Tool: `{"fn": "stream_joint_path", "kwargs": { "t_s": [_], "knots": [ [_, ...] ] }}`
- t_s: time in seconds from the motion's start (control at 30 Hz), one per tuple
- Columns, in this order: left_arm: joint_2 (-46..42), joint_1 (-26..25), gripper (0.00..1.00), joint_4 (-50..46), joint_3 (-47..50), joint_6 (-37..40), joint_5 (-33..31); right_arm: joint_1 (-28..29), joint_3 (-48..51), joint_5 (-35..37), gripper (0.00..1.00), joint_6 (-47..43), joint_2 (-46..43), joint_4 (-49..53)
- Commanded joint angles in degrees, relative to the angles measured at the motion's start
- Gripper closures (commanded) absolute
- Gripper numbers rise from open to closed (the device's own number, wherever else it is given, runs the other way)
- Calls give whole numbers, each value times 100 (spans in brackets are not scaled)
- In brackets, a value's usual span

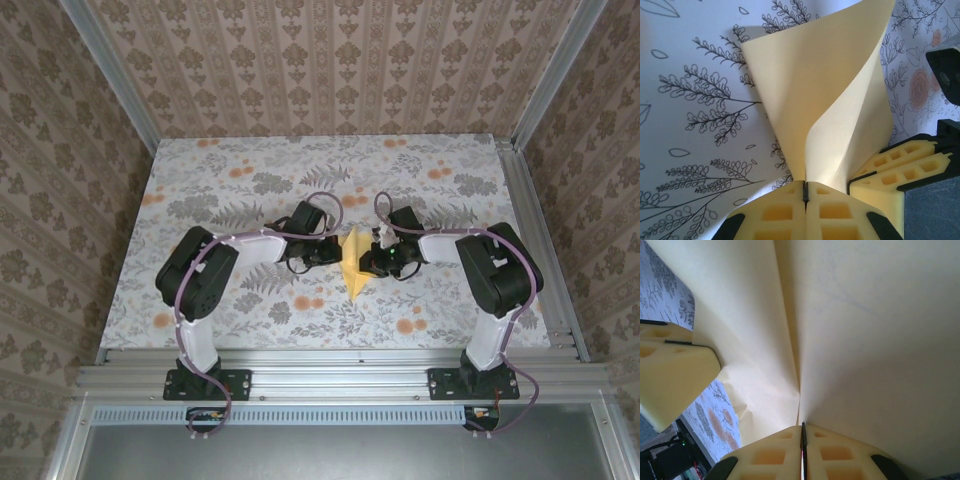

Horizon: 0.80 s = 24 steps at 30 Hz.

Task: Fold a paper plane with a square sheet of paper (pick it up from the middle)
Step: Fourth fold the wing at the center of the table.

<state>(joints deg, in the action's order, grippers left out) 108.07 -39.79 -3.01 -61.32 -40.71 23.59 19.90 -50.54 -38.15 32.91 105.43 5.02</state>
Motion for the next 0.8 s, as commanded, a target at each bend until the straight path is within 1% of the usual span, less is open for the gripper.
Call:
{"fn": "stream_joint_path", "kwargs": {
  "t_s": [0.0,0.4,0.77],
  "knots": [
    [177,-57,100,-74,-185,164,162,-11,-71,115,88,-138,226,155],
    [420,-81,100,-132,-441,256,282,-13,-56,124,89,-240,272,207],
    [588,-67,100,-174,-521,336,306,-10,67,39,89,-184,216,21]
  ]
}}
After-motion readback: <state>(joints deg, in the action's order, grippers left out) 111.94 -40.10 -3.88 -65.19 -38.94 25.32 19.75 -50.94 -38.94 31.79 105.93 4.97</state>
